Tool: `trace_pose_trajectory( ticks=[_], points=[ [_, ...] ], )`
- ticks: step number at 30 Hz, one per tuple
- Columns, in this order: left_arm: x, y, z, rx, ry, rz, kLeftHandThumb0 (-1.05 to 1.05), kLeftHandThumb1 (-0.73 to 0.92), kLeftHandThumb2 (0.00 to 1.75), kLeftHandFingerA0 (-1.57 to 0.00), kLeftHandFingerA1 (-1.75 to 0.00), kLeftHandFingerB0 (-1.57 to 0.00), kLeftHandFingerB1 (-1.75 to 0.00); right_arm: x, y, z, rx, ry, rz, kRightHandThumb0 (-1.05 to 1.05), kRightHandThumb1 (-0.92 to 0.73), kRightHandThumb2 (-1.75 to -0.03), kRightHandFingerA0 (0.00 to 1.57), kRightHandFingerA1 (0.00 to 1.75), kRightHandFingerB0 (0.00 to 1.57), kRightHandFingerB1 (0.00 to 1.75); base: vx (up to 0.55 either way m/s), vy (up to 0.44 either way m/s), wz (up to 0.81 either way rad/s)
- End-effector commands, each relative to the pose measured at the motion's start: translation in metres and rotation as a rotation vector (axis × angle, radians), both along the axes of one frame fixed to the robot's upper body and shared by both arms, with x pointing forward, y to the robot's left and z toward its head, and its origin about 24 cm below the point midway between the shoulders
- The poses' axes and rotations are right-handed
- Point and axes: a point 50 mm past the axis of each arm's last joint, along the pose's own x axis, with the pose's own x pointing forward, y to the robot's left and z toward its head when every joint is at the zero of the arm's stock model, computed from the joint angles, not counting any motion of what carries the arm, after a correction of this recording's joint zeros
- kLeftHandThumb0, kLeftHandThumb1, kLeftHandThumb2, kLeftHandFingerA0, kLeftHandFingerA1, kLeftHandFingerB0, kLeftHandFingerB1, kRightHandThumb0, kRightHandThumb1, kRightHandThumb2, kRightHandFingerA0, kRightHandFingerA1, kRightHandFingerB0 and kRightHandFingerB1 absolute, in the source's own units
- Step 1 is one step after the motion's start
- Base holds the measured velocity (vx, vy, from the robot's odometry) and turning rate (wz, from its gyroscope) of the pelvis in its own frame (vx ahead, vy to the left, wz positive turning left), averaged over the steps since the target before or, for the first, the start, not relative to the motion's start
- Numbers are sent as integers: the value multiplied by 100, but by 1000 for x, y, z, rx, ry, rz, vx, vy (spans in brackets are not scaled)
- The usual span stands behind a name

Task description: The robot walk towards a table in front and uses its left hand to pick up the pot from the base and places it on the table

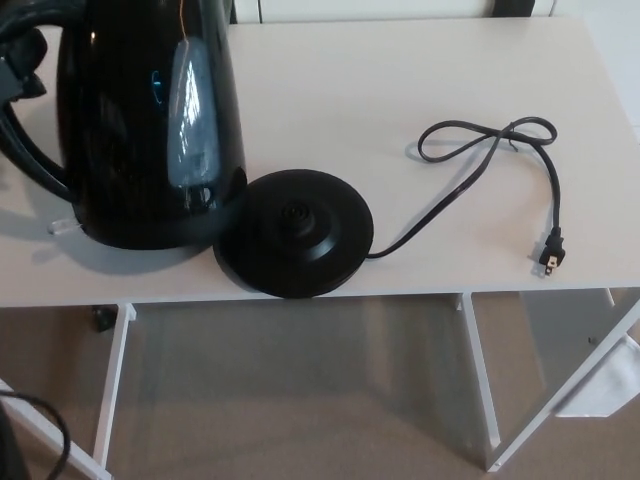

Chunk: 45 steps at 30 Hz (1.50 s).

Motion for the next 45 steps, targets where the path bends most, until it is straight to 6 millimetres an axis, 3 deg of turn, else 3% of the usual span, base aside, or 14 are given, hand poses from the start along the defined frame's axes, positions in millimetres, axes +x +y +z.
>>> trace_pose_trajectory(
  ticks=[1, 5, 9, 14, 15, 19, 20, 27, 28, 35, 42, 44, 45],
  points=[
    [-6, 4, 6, 372, -118, -50, -19, 81, 65, -94, -153, -75, -104, -2, -6, 1, -19, -3, -6, -35, -64, -58, 68, 44, 54, 40, 0, 0, 0],
    [-7, -9, 7, 621, -140, -76, -22, 82, 68, -97, -149, -74, -102, -2, -6, 1, -20, -6, 5, -36, -65, -58, 68, 44, 53, 40, 0, 0, 0],
    [-9, -17, 9, 695, -156, -91, -23, 83, 69, -95, -153, -72, -109, -3, -6, 0, -8, -7, -3, -36, -65, -59, 66, 44, 53, 40, 0, 0, 0],
    [-9, -13, 13, 758, -155, -75, -23, 85, 65, -99, -149, -71, -107, -2, -6, 1, -16, -7, -4, -37, -65, -58, 68, 43, 54, 39, 0, 0, 0],
    [-8, -12, 14, 771, -152, -69, -25, 84, 69, -94, -154, -70, -106, -1, -6, 1, -17, -7, -5, -36, -64, -58, 69, 44, 55, 40, 0, 0, 0],
    [-9, -6, 16, 802, -149, -51, -22, 85, 65, -96, -146, -70, -105, -1, -5, 2, -14, -13, -5, -36, -64, -59, 66, 44, 53, 40, 0, 0, 0],
    [-9, -3, 17, 787, -146, -52, -23, 83, 70, -85, -156, -66, -107, -1, -6, 1, -11, -10, -10, -36, -64, -59, 65, 44, 52, 40, 0, 0, 0],
    [-12, 13, 20, 765, -148, -35, -23, 84, 70, -85, -161, -68, -113, -2, -6, 0, -12, -6, -9, -37, -64, -59, 67, 44, 53, 40, 0, 0, 0],
    [-13, 19, 21, 761, -141, -27, -23, 85, 68, -79, -166, -64, -114, -2, -6, 0, -7, -8, -12, -36, -64, -59, 66, 44, 53, 40, 0, 0, 0],
    [-15, 37, 28, 776, -159, 16, -21, 86, 65, -90, -156, -66, -108, -2, -8, 0, -11, -11, -14, -37, -64, -59, 67, 44, 53, 40, 0, 0, 0],
    [-18, 43, 23, 766, -152, 14, -21, 82, 69, -89, -156, -68, -108, -4, -6, -2, -2, -9, -19, -37, -64, -60, 65, 44, 53, 40, 0, 0, 0],
    [-18, 40, 19, 749, -150, -18, -22, 82, 66, -97, -139, -80, -83, -4, -6, -2, -5, -5, -20, -37, -65, -58, 68, 43, 54, 39, 0, 0, 0],
    [-18, 39, 19, 750, -152, -32, -22, 82, 66, -97, -139, -80, -83, -4, -6, -2, -9, -3, -19, -37, -65, -58, 68, 43, 54, 39, 0, 0, 0]
  ],
)
